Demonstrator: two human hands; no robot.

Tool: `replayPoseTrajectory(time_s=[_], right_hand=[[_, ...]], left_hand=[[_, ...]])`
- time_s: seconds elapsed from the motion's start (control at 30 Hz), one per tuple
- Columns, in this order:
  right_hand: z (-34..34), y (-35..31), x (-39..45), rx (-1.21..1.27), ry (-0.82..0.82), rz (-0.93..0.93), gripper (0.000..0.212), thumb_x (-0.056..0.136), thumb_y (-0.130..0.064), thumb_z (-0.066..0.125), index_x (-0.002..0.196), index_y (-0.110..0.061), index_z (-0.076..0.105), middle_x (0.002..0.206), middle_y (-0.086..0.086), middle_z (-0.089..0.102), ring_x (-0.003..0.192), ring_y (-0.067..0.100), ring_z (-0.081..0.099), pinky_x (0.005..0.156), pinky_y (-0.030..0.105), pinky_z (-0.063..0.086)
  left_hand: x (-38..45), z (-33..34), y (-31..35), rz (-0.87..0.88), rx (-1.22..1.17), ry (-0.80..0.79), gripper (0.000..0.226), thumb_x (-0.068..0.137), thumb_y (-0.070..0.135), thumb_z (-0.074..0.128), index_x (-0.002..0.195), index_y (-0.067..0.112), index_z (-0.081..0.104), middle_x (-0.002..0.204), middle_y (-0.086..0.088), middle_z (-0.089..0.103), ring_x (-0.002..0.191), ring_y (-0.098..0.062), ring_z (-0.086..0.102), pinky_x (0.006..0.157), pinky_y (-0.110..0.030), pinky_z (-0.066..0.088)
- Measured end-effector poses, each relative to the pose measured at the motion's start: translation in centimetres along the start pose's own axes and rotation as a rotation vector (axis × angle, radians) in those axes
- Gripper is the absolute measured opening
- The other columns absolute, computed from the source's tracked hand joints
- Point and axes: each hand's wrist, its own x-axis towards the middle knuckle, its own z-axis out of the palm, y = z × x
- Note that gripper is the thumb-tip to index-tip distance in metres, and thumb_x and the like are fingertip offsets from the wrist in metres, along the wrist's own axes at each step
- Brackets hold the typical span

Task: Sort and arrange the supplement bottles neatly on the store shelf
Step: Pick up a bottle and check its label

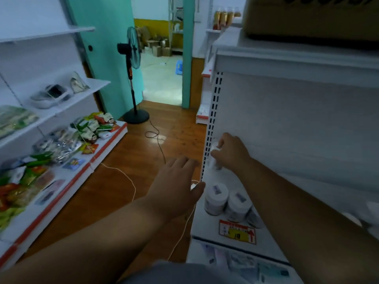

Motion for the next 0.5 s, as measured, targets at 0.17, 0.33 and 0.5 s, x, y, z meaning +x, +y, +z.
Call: replayPoseTrajectory(time_s=[0.17, 0.33, 0.5], right_hand=[[-4.2, -2.7, -4.8, 0.587, 0.137, 0.131, 0.008, 0.092, -0.021, 0.045, 0.093, -0.019, 0.053, 0.084, -0.002, 0.055, 0.074, 0.014, 0.053, 0.063, 0.028, 0.044], [-7.2, -3.2, -10.0, 0.966, 0.146, 0.071, 0.019, 0.089, -0.013, 0.04, 0.083, -0.022, 0.056, 0.077, -0.001, 0.055, 0.07, 0.014, 0.052, 0.06, 0.025, 0.045], [-8.4, -2.1, -12.7, 0.935, 0.138, 0.057, 0.014, 0.084, -0.033, 0.054, 0.089, -0.021, 0.059, 0.083, -0.001, 0.059, 0.078, 0.018, 0.054, 0.065, 0.032, 0.047]], left_hand=[[0.8, -0.5, -0.3, 0.127, -0.201, 0.102, 0.049, 0.096, 0.053, 0.037, 0.132, 0.02, 0.046, 0.128, 0.002, 0.05, 0.112, -0.007, 0.042, 0.089, -0.024, 0.032], [0.9, 0.2, 0.7, 0.16, -0.467, 0.175, 0.054, 0.096, 0.055, 0.029, 0.128, 0.016, 0.047, 0.119, 0.006, 0.05, 0.105, -0.007, 0.048, 0.083, -0.023, 0.041], [0.6, 0.6, 2.3, 0.233, -0.657, 0.12, 0.059, 0.097, 0.054, 0.027, 0.13, 0.01, 0.048, 0.119, -0.003, 0.058, 0.106, -0.015, 0.056, 0.087, -0.036, 0.048]])
